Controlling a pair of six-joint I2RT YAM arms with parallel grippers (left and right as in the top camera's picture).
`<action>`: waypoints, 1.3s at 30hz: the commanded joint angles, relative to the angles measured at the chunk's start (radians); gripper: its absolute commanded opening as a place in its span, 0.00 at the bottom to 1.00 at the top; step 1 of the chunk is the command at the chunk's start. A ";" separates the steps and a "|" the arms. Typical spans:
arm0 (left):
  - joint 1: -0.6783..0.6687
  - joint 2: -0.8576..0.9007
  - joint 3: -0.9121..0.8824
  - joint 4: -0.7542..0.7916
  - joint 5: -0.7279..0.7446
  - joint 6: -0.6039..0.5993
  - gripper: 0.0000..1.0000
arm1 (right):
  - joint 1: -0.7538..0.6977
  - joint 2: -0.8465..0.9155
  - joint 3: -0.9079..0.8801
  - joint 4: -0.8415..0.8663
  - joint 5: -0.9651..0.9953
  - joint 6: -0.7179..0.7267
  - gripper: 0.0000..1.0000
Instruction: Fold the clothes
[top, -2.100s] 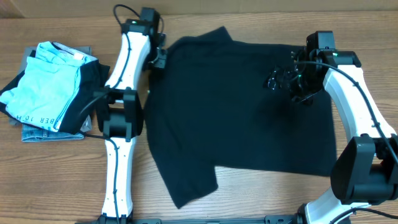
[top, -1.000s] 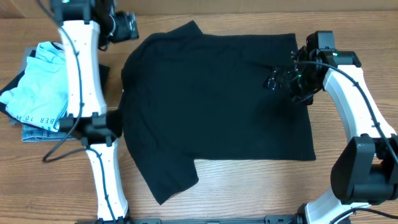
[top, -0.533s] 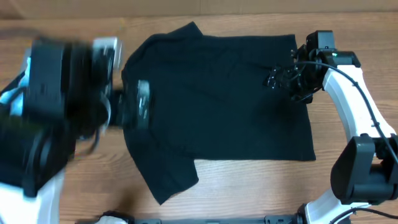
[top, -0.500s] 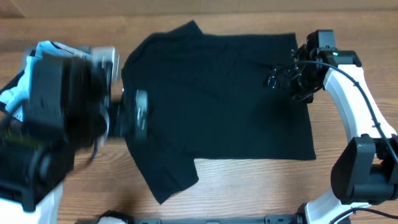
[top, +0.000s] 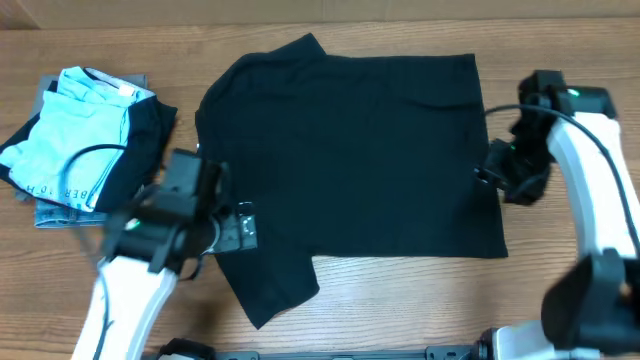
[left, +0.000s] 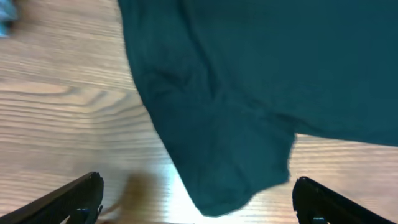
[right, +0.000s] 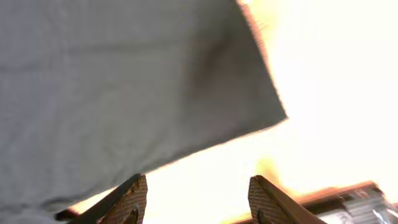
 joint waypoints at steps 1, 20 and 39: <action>-0.002 0.101 -0.085 0.102 0.098 -0.028 1.00 | 0.003 -0.176 0.006 -0.049 0.103 0.093 0.56; 0.249 0.409 -0.089 0.281 0.230 0.001 1.00 | -0.007 -0.400 -0.357 0.064 0.096 0.368 0.61; 0.274 0.402 -0.088 0.301 0.358 0.081 1.00 | -0.229 -0.213 -0.545 0.321 -0.017 0.368 0.56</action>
